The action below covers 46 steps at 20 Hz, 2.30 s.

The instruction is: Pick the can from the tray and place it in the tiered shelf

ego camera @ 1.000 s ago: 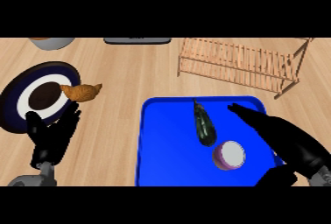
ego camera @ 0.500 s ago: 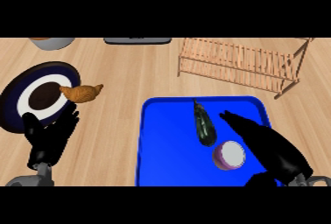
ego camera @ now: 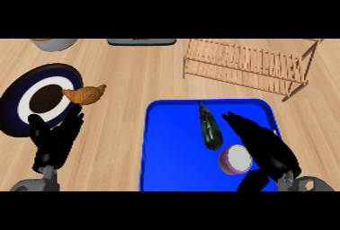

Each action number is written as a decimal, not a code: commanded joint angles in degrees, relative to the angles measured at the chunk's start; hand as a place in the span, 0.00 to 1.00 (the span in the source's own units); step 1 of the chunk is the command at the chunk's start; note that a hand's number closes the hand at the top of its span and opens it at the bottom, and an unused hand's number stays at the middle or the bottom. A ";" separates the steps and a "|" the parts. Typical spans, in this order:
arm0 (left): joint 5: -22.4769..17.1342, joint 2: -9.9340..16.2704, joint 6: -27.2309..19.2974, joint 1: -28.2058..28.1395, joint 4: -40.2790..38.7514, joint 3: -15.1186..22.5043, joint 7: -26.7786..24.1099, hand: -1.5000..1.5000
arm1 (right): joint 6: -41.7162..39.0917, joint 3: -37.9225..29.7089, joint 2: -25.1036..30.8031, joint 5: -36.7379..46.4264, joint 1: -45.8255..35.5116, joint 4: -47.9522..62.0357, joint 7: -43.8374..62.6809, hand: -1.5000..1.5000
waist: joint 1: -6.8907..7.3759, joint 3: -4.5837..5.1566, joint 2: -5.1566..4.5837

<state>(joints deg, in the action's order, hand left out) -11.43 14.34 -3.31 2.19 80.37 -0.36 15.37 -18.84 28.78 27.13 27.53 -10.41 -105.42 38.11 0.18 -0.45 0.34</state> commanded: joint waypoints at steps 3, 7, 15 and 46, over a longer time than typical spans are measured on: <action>0.13 -1.30 0.25 0.32 -1.38 -0.28 3.30 0.50 | -0.14 -2.63 -3.61 3.39 -2.35 5.58 -4.55 0.00 | 0.06 0.44 -0.37; 1.74 -2.14 0.19 -1.74 0.34 0.61 2.74 0.50 | 1.22 -2.50 -7.43 5.33 -2.51 9.32 -7.01 0.00 | 0.17 0.44 -0.37; 1.41 -1.72 2.28 1.21 -5.32 -2.17 -0.11 0.50 | -0.86 -0.23 -5.81 8.82 -0.13 13.54 -15.69 1.00 | -0.11 0.46 -0.42; 3.25 -3.44 1.70 -1.49 -1.18 -1.78 1.50 0.50 | 16.76 1.42 -27.10 27.12 -31.62 1.23 33.82 1.00 | -0.31 0.52 0.28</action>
<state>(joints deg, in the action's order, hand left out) -8.21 11.71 -1.39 2.97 79.45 -2.76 15.36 0.21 31.14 0.54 50.20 -36.07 -98.55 60.73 0.24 -0.34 0.69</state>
